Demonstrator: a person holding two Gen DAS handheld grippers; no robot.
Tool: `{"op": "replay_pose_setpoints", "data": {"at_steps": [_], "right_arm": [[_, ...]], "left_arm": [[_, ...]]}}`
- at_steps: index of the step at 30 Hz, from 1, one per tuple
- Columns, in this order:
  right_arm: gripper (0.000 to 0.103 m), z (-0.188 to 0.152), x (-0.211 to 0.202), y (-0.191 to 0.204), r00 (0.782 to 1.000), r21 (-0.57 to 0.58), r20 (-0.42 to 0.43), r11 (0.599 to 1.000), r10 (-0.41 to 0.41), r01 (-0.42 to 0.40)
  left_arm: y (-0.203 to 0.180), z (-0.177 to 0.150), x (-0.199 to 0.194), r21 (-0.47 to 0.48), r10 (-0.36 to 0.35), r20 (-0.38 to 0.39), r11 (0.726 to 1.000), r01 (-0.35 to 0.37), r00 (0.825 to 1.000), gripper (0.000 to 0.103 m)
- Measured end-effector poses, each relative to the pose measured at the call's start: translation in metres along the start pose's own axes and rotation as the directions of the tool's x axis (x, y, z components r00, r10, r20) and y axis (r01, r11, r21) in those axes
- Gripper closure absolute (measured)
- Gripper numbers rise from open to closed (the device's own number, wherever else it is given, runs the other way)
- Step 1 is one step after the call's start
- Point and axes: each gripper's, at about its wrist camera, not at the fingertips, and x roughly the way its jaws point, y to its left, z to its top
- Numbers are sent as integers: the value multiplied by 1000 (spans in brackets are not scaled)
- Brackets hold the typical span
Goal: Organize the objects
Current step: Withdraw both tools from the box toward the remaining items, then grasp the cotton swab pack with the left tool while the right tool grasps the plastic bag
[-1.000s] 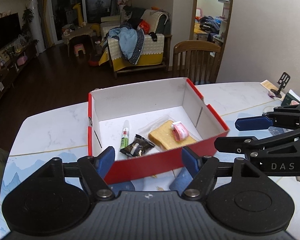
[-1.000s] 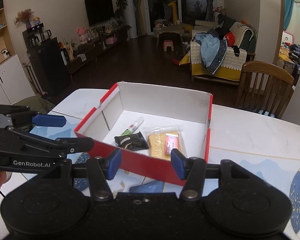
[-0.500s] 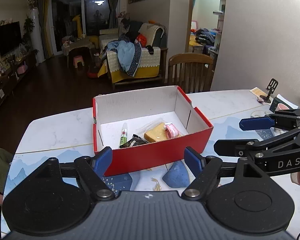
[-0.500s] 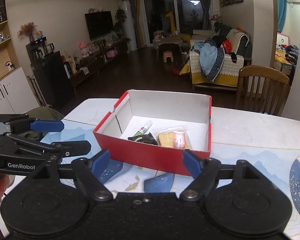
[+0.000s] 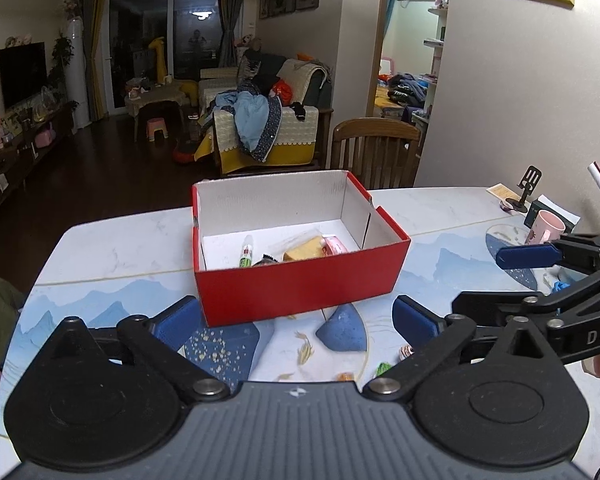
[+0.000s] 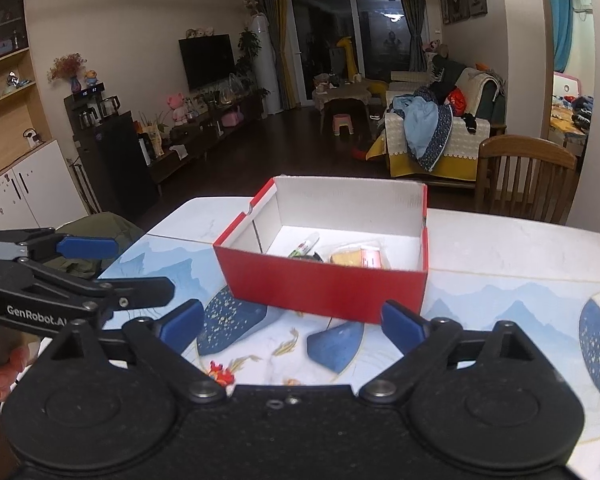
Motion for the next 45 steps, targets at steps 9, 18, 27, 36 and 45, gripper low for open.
{"op": "replay_pose_setpoints", "data": {"at_steps": [9,18,27,36,45], "right_arm": [[1,-37,-1,-3,998,10,-22,998,-63,63],[1,-75,10,-17,989,71,-89,990,-115,121],[1,-98,30,-25,977,56,-150,986,-149,159],[2,-111,62,-27,963,20,-226,988,-144,152],[6,-115,80,-30,954,10,-265,988,-143,151]], "left_arm": [[4,-39,-3,-41,-26,-20,999,25,999,0],[2,-83,0,-24,-38,-62,999,36,997,0],[-16,-129,13,51,-59,-122,997,66,991,0],[-35,-166,38,123,-91,-229,985,122,969,0],[-47,-185,54,133,-117,-270,978,157,956,0]]}}
